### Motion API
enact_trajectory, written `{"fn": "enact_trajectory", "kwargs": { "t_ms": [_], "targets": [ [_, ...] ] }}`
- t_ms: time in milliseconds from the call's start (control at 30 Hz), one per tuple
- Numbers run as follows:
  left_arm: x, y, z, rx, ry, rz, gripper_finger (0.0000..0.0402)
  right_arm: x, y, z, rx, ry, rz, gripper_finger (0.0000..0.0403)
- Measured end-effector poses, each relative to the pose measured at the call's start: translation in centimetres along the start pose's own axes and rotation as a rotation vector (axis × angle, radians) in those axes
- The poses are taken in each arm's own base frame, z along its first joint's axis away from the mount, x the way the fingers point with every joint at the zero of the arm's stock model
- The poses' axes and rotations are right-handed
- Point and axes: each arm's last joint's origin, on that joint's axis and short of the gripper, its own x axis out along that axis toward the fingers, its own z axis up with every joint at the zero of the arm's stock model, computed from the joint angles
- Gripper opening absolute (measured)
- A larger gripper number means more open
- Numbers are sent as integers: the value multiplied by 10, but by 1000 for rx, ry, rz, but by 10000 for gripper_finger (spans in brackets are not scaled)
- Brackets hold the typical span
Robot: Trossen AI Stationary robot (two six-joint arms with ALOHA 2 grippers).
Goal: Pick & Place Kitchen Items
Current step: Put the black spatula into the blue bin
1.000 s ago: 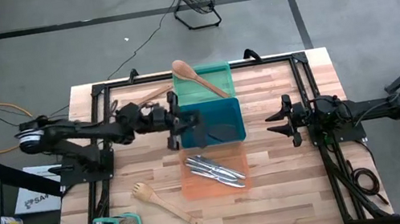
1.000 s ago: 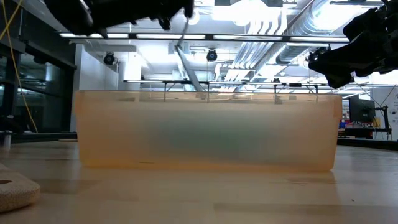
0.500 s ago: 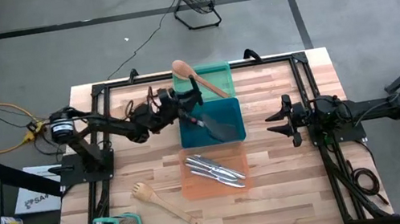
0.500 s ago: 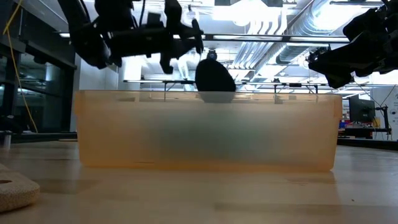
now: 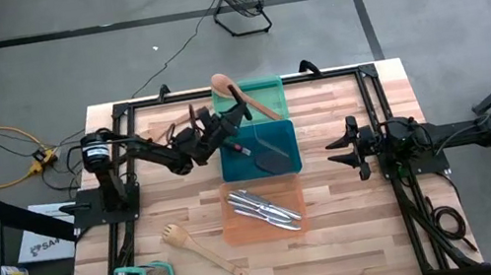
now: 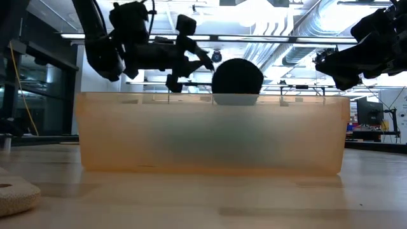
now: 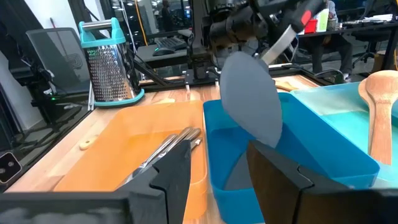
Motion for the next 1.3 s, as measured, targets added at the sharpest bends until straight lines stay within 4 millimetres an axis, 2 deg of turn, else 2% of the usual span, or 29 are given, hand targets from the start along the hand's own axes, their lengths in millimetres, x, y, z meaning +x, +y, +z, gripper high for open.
{"fn": "enact_trajectory", "kwargs": {
  "t_ms": [200,367,667,767,1033,1300],
  "targets": [
    [4,7,-16,11,37,7,102,0,0,0,0,0,0,149],
    [11,5,-22,8,49,-9,102,0,0,0,0,1,2,149],
    [16,8,-28,78,104,33,102,0,0,0,0,1,2,149],
    [15,9,-29,159,119,41,102,0,0,0,0,0,2,149],
    [16,7,-29,311,146,-20,102,0,0,0,0,0,2,149],
    [16,6,-29,377,147,-53,102,0,0,0,0,0,2,149]
  ]
}}
